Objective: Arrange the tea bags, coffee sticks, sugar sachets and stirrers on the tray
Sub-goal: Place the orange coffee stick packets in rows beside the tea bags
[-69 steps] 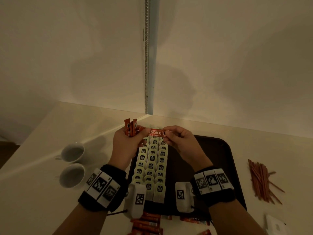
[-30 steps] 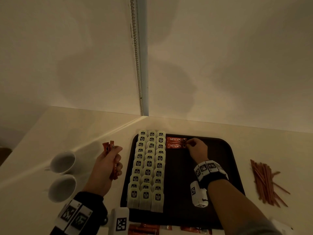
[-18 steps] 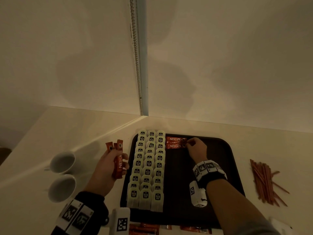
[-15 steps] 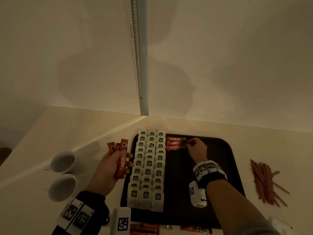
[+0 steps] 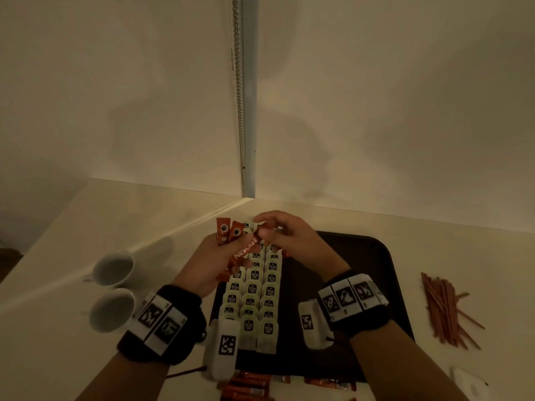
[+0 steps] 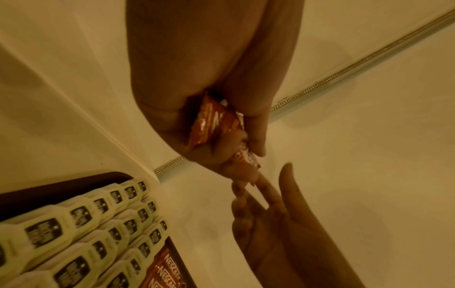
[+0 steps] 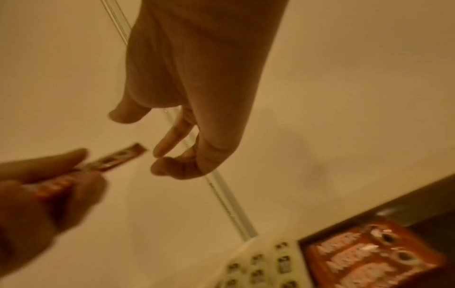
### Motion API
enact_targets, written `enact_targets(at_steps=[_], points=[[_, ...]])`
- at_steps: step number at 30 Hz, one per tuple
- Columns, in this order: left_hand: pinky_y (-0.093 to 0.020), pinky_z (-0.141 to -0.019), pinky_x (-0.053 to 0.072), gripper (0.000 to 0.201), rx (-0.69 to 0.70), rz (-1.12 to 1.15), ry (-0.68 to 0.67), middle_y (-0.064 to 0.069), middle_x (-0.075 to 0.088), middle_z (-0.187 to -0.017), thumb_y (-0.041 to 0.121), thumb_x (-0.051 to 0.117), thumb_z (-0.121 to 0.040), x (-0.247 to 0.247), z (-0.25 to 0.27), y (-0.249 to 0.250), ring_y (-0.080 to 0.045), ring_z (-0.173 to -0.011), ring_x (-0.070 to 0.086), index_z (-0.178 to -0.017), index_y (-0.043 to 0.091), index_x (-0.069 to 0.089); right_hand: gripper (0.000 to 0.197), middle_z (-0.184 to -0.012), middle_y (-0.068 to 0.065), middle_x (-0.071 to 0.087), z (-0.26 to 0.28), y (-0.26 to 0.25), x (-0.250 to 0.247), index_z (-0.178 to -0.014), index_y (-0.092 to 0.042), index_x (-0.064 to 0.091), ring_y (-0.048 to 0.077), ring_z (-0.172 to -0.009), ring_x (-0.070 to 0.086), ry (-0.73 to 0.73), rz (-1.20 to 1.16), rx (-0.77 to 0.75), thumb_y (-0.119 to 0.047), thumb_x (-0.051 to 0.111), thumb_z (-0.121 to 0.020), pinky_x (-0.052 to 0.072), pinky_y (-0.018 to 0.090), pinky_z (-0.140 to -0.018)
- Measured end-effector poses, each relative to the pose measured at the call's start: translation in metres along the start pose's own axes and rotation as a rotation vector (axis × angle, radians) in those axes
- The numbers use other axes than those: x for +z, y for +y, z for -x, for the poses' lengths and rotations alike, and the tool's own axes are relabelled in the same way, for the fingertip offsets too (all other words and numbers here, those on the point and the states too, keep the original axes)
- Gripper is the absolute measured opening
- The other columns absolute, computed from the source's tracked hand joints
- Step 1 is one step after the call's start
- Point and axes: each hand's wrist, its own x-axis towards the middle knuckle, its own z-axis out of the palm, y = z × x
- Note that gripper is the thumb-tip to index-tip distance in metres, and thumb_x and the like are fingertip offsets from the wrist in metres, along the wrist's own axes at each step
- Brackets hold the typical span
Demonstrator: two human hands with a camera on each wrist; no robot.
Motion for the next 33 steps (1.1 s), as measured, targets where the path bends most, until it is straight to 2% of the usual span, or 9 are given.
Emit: enact_targets(at_steps=[4,7,10,15,19,22,25,29,33], points=[[-0.021,-0.047,0.034,0.012,0.066,-0.011,0.052,-0.005,0.073,-0.08,0.022,0.072,-0.081,-0.002,0.007,0.006,-0.017,-0.062,0.063,-0.09,0.014,0.071,0.009,-0.083,0.007,0.065,0.007,-0.003,0.006,-0.097,-0.006,0.063,0.006,-0.066,0.061,0.138,-0.107,0.024,-0.007,0.06,-0.089,0.05,0.017,-0.064],[-0.015,-0.039,0.033,0.009,0.168,-0.108,0.175,0.002,0.066,-0.056,0.012,0.073,-0.08,-0.006,0.014,0.008,-0.005,-0.045,0.054,-0.088,0.009,0.069,0.009,-0.085,0.005,0.066,0.015,0.002,0.009,-0.097,-0.01,0.061,0.01,-0.072,0.065,0.13,-0.218,0.097,-0.009,0.059,-0.089,0.053,0.02,-0.069],[-0.01,-0.037,0.033,0.006,0.268,-0.192,0.211,0.008,0.061,-0.047,0.012,0.073,-0.081,-0.004,0.018,0.01,0.0,-0.037,0.051,-0.083,0.009,0.069,0.018,-0.087,-0.001,0.067,0.021,0.001,0.021,-0.105,-0.011,0.063,0.008,-0.076,0.066,0.095,-0.205,0.094,-0.01,0.061,-0.088,0.054,0.02,-0.072],[-0.014,-0.037,0.032,0.013,0.274,-0.194,0.266,0.002,0.058,-0.047,0.022,0.074,-0.081,-0.006,0.022,0.01,-0.003,-0.037,0.046,-0.076,0.012,0.068,0.015,-0.078,-0.004,0.066,0.025,-0.008,0.028,-0.101,-0.016,0.066,0.006,-0.067,0.063,0.091,-0.217,0.078,-0.011,0.063,-0.087,0.051,0.019,-0.066],[-0.015,-0.036,0.032,0.019,0.262,-0.153,0.275,-0.007,0.058,-0.055,0.023,0.074,-0.08,-0.008,0.024,0.008,-0.002,-0.036,0.046,-0.085,0.005,0.07,0.012,-0.077,-0.002,0.068,0.025,-0.01,0.026,-0.095,-0.014,0.067,0.009,-0.066,0.064,0.115,-0.262,0.083,-0.007,0.063,-0.086,0.054,0.019,-0.067],[-0.011,-0.036,0.032,0.017,0.302,-0.115,0.316,0.004,0.057,-0.047,0.014,0.074,-0.08,-0.006,0.028,0.008,0.0,-0.034,0.045,-0.085,-0.001,0.068,0.014,-0.083,0.003,0.068,0.026,-0.009,0.025,-0.1,-0.003,0.064,0.009,-0.07,0.067,0.149,-0.438,0.134,-0.001,0.058,-0.087,0.054,0.017,-0.067],[-0.009,-0.037,0.033,0.013,0.335,-0.119,0.352,0.008,0.057,-0.041,0.012,0.074,-0.079,-0.005,0.029,0.007,0.0,-0.034,0.047,-0.082,0.002,0.067,0.015,-0.085,0.006,0.068,0.029,-0.007,0.023,-0.101,0.0,0.063,0.01,-0.07,0.068,0.178,-0.548,0.18,0.001,0.054,-0.088,0.055,0.016,-0.067],[-0.009,-0.037,0.034,0.012,0.341,-0.128,0.401,0.01,0.057,-0.041,0.015,0.077,-0.077,-0.003,0.028,0.001,0.001,-0.035,0.048,-0.076,0.009,0.067,0.01,-0.08,0.005,0.064,0.03,-0.005,0.023,-0.093,-0.006,0.065,0.008,-0.068,0.059,0.242,-0.414,0.16,-0.002,0.059,-0.086,0.053,0.018,-0.068],[-0.01,-0.038,0.034,0.013,0.317,-0.133,0.403,0.007,0.058,-0.043,0.018,0.077,-0.077,-0.002,0.025,-0.003,-0.001,-0.036,0.048,-0.079,0.008,0.07,0.015,-0.086,0.004,0.065,0.03,0.0,0.016,-0.099,-0.005,0.065,0.006,-0.07,0.061,0.221,-0.338,0.146,-0.001,0.056,-0.088,0.053,0.017,-0.067]])
